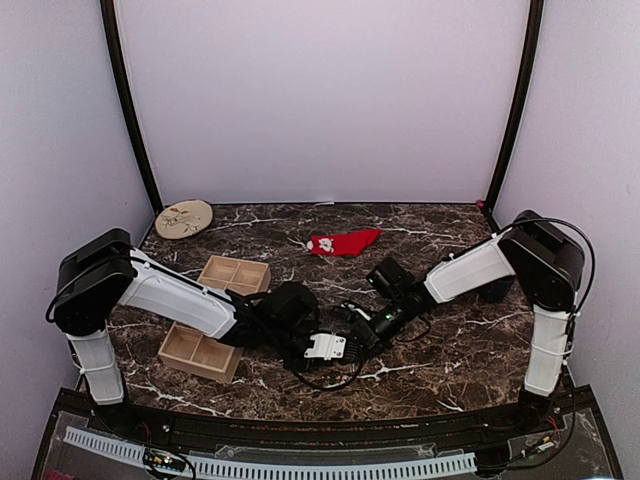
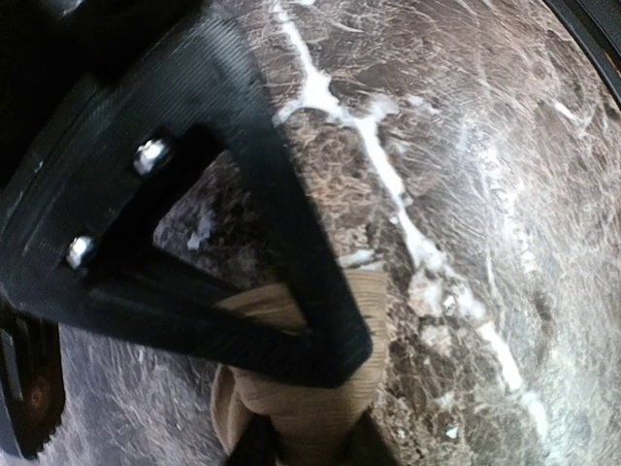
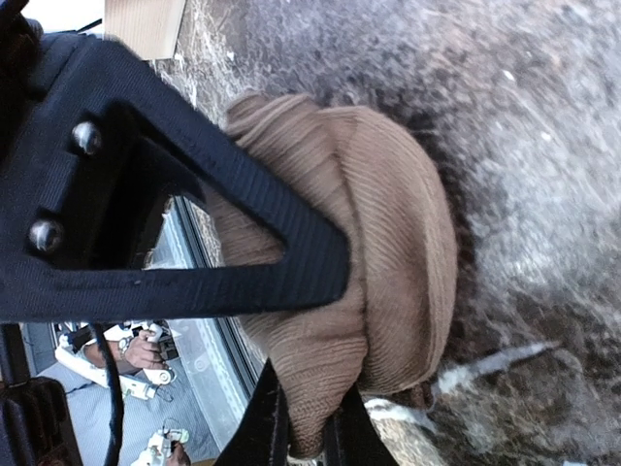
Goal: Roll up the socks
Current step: Pick up the sock from the center of the board.
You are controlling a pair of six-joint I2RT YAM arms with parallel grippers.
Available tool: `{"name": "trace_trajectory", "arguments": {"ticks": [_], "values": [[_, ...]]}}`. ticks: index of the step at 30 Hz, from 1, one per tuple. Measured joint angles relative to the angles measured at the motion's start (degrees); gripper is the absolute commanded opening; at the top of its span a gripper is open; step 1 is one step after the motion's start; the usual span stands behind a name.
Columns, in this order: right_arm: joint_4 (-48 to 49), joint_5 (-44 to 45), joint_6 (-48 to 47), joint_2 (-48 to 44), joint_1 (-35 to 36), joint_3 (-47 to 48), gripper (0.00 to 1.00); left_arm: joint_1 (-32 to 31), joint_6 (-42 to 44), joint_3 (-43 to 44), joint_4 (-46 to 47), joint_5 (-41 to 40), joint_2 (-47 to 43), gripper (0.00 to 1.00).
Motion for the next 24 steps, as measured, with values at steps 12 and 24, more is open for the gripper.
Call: {"name": "trace_trajectory", "arguments": {"ticks": [12,24], "values": [[-1.05,-0.13,-0.2,-0.44,-0.59,-0.22,0.42,0.02,-0.72,3.5,-4.83,1.01,1.18,0.0],[2.51,3.02,2.64,-9.46,-2.71,-7.08,0.48,0.0,-3.74,3.54,-6.6,-1.01,0.04,0.0]]}}
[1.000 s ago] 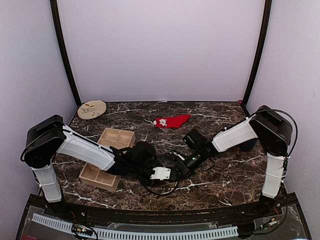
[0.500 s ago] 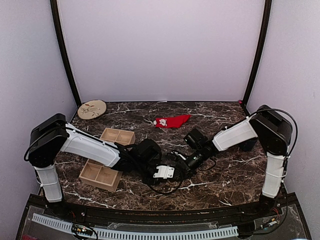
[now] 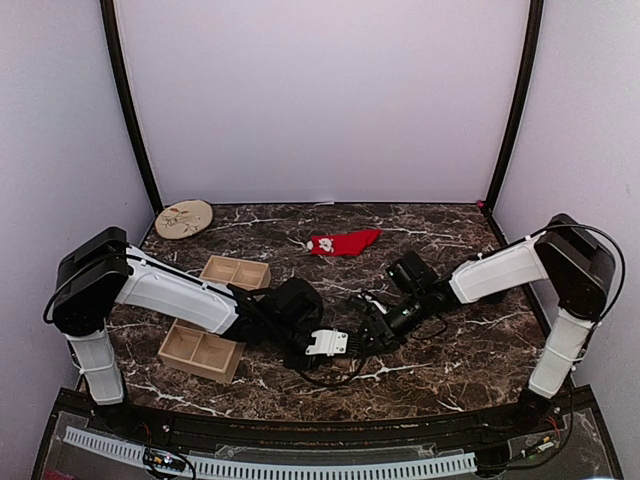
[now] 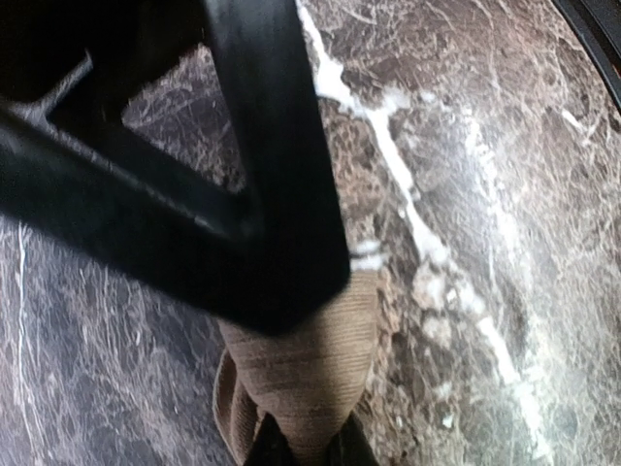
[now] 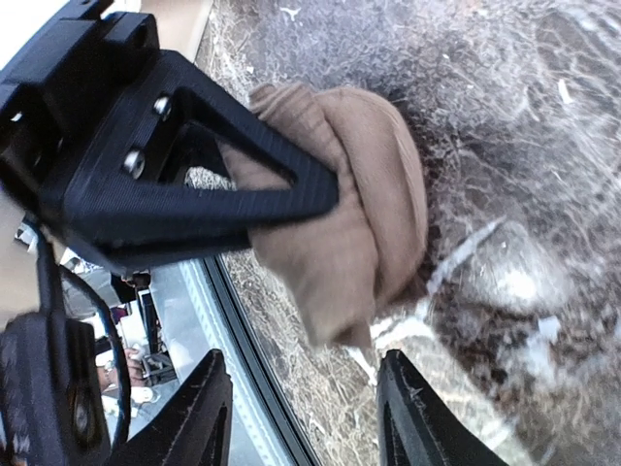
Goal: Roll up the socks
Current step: Pick up the sock from the center of the board, then place the sock in the storage box.
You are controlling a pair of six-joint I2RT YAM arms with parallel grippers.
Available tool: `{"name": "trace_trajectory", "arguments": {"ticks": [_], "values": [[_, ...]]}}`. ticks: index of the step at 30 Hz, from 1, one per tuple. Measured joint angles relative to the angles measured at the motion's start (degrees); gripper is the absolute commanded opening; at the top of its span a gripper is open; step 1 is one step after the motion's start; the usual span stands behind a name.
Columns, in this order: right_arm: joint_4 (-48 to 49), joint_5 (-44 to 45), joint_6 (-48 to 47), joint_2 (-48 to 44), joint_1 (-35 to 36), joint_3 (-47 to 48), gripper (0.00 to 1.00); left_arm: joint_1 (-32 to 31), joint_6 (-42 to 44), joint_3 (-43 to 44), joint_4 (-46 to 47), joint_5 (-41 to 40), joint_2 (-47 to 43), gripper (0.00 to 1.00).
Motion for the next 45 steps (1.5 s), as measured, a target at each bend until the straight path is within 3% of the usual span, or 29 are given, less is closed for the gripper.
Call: {"name": "trace_trajectory", "arguments": {"ticks": [10,22,27,33,45], "values": [[1.22,5.14,1.53,-9.29,-1.01,-4.7,0.49,2.91,-2.08,-1.27,-10.56,-5.35,-10.43,0.0],[0.63,9.55,0.87,-8.94,-1.33,-0.94,0.49,11.39,-11.89,-6.36,-16.59,-19.82,-31.01,0.0],[0.76,9.9,0.37,-7.3,-1.36,1.09,0.49,12.0,-21.57,-6.78,-19.32,-28.74,-33.03,0.0],[0.57,9.88,-0.11,-5.35,-1.36,2.47,0.49,13.16,-39.39,-5.38,-26.71,-36.98,-31.28,0.0],[0.26,9.2,-1.44,-4.87,-1.36,3.91,0.5,16.06,-65.55,-2.97,-40.54,-44.35,-28.17,0.0]]}}
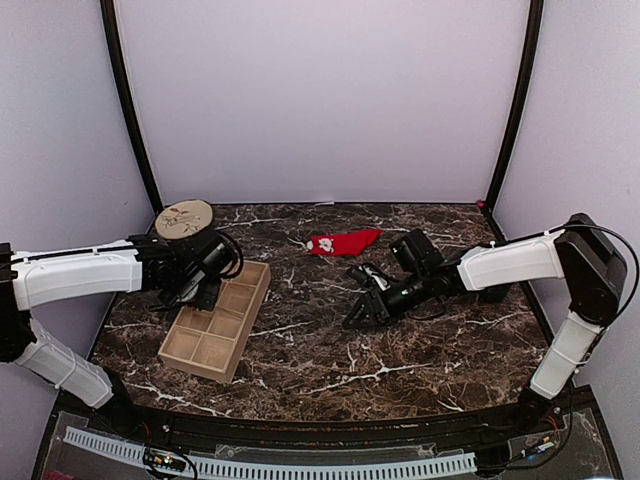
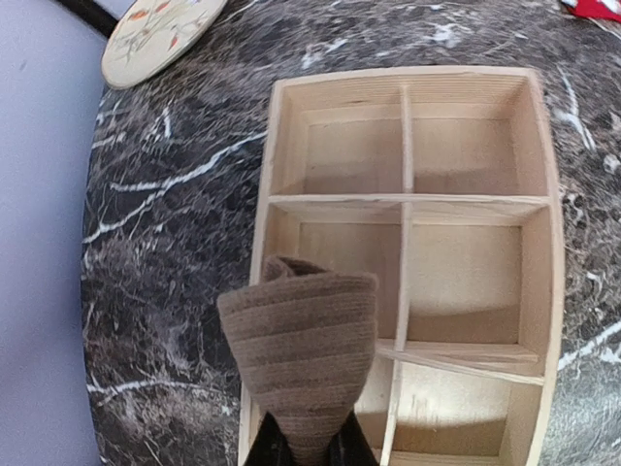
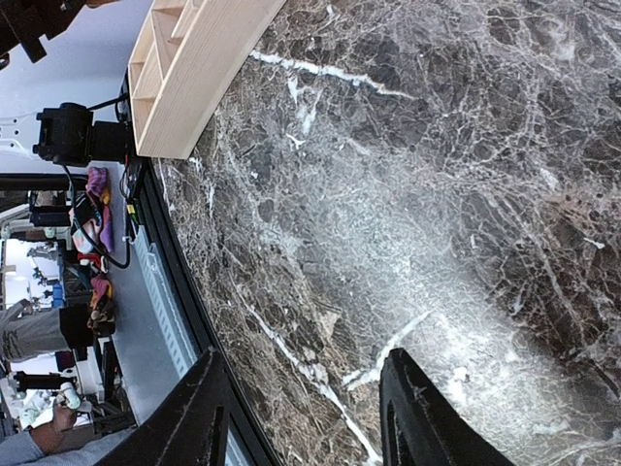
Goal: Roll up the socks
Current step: Place the sock in the storage box.
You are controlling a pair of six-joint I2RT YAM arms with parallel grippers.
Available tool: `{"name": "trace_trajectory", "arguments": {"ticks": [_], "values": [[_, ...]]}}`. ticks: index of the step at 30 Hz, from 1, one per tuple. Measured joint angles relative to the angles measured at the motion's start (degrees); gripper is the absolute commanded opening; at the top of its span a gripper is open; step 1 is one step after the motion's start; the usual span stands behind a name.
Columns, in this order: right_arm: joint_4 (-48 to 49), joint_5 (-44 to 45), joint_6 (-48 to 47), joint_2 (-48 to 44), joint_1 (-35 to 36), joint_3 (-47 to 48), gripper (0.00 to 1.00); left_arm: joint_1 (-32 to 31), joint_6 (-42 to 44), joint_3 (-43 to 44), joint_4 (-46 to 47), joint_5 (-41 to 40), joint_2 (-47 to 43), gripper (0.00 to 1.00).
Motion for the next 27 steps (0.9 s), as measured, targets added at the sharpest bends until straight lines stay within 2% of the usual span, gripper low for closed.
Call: {"name": "trace_trajectory", "arguments": {"ticks": [15,22,27], "values": [[-0.39,-1.49,-1.42,0.09,0.15,0.2,0.5,1.7,-33.07,-5.77,-8.57,0.7,-2.91,0.0],[-0.37,-1.9,-2.01,0.09,0.37,0.2,0.5,1.7,-42.75,-6.71,-10.08,1.42,-1.81,0.0],[-0.35,-2.29,-2.43,0.09,0.37,0.2,0.5,1.7,-48.04,-6.38,-10.14,2.16,2.14,0.0]]}}
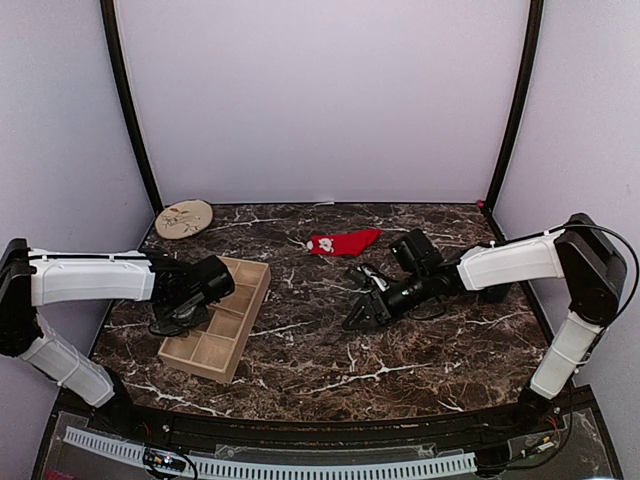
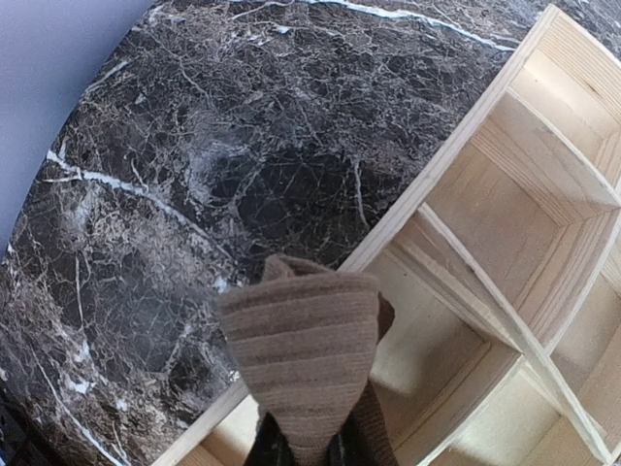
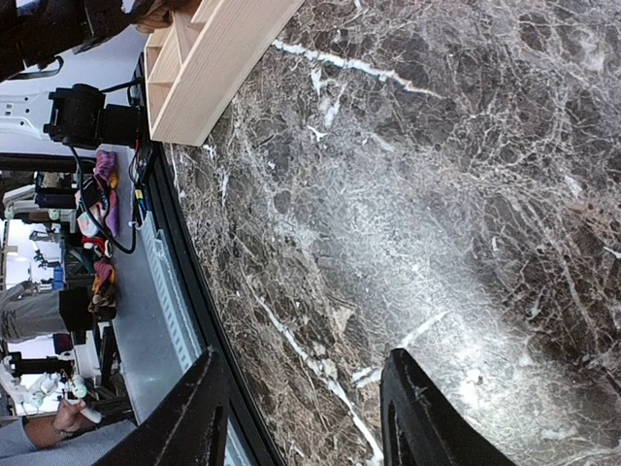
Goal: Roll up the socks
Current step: Place the sock in the storage box.
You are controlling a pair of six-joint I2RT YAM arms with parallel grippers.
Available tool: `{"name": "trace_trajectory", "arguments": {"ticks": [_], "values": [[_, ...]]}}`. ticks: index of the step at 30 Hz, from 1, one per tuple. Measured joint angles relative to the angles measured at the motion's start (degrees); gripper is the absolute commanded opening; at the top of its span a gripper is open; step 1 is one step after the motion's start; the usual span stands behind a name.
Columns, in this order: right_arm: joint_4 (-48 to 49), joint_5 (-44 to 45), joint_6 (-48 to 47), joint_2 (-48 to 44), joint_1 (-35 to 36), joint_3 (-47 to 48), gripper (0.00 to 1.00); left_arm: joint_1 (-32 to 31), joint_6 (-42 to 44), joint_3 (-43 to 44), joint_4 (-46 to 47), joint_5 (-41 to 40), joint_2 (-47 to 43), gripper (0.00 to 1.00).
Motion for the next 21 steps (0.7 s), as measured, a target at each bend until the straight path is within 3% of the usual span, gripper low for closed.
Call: {"name": "trace_trajectory", "arguments": {"ticks": [14,21], "values": [[0.02,-0.87,-1.05,0.0,0.02,-1.16,0.5,0.04,-10.08,10.4,-0.68,-0.02,8.76,0.0],[0.0,-0.85,-1.75,-0.07,0.02,-1.46,0.51,0.04,-13.6,9.99,-0.2,1.7,9.68,0.0]]}}
